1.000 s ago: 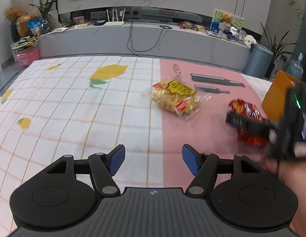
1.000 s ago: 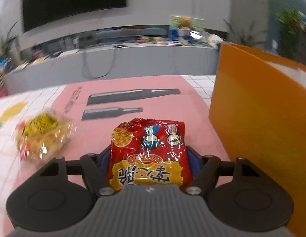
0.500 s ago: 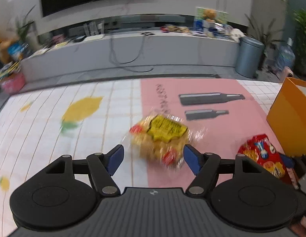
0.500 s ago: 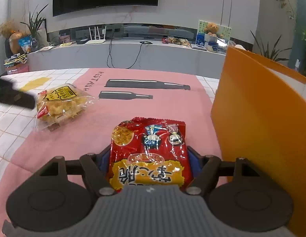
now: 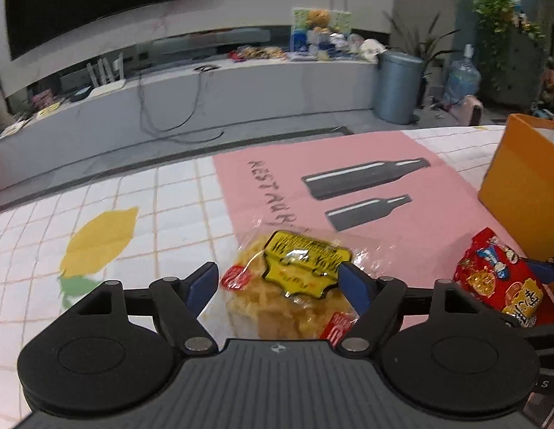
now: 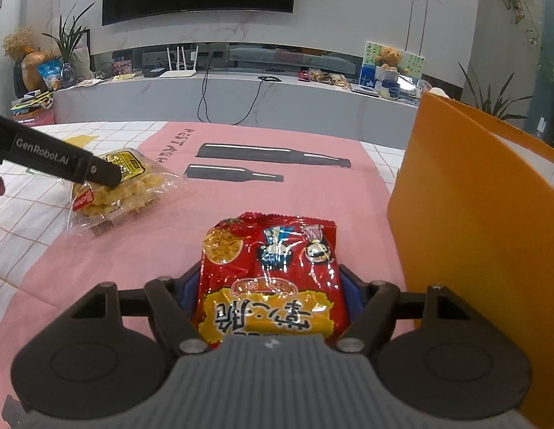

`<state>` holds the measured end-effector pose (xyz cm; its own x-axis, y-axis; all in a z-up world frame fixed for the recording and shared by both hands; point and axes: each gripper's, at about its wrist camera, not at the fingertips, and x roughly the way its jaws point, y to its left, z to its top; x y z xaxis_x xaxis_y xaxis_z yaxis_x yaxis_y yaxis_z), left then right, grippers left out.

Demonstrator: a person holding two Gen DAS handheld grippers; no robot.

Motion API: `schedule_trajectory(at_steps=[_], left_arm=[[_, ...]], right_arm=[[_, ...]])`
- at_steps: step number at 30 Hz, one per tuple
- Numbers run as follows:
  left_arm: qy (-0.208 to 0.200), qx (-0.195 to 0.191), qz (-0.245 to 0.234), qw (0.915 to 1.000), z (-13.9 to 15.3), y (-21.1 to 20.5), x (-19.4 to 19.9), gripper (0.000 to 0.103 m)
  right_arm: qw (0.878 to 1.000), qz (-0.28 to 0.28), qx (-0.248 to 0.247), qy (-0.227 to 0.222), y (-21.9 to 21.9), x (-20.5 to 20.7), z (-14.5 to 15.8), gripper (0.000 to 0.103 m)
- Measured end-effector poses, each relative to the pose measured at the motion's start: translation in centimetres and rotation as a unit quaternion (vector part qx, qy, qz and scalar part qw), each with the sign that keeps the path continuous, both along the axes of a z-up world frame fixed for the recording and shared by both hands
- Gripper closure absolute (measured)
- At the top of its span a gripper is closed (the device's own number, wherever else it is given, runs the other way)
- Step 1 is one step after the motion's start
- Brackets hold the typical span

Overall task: Organize snacks
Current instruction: 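Grasp the yellow-labelled cracker bag with the left gripper while the right holds the chip bag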

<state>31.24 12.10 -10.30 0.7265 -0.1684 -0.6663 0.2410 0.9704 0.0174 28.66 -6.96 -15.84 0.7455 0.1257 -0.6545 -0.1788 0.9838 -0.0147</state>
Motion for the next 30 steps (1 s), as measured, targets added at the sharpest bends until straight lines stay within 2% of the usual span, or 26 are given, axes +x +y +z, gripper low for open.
schedule_trajectory(at_steps=[4, 7, 9, 11, 14, 16, 19, 25, 30], left_arm=[[-0.01, 0.028, -0.046, 0.9985, -0.6, -1.2, 0.4, 0.006], [0.003, 0.009, -0.046, 0.9989, -1.2, -0.9, 1.3, 0.0], [0.013, -0.022, -0.039, 0.9989, -1.4, -0.2, 1.8, 0.0], [0.015, -0.036, -0.046, 0.9982, -1.8, 0.1, 2.0, 0.0], [-0.009, -0.025, -0.055, 0.9981, -2.6, -0.2, 1.5, 0.0], [-0.011, -0.032, -0.054, 0.998, -2.7, -0.1, 1.4, 0.0], [0.02, -0.067, -0.039, 0.9968, -2.8, 0.5, 2.4, 0.0], [0.01, -0.049, -0.035, 0.9981, -3.0, -0.2, 2.1, 0.0], [-0.003, -0.051, -0.026, 0.9983, -2.8, 0.1, 1.5, 0.0]], right_arm=[[1.0, 0.002, -0.016, -0.006, 0.5, -0.2, 0.1, 0.031], [1.0, 0.004, -0.02, -0.008, 0.6, -0.2, 0.1, 0.031], [1.0, 0.003, -0.019, -0.007, 0.6, -0.2, 0.2, 0.031], [1.0, 0.004, -0.02, -0.008, 0.6, -0.2, 0.2, 0.031], [1.0, 0.004, -0.026, -0.01, 0.8, -0.2, 0.2, 0.031], [1.0, 0.004, -0.029, -0.011, 0.9, -0.2, 0.2, 0.031], [1.0, 0.004, -0.028, -0.011, 1.0, -0.2, 0.2, 0.031], [1.0, 0.004, -0.029, -0.011, 1.1, -0.2, 0.2, 0.031], [1.0, 0.004, -0.028, -0.011, 1.1, -0.2, 0.2, 0.031]])
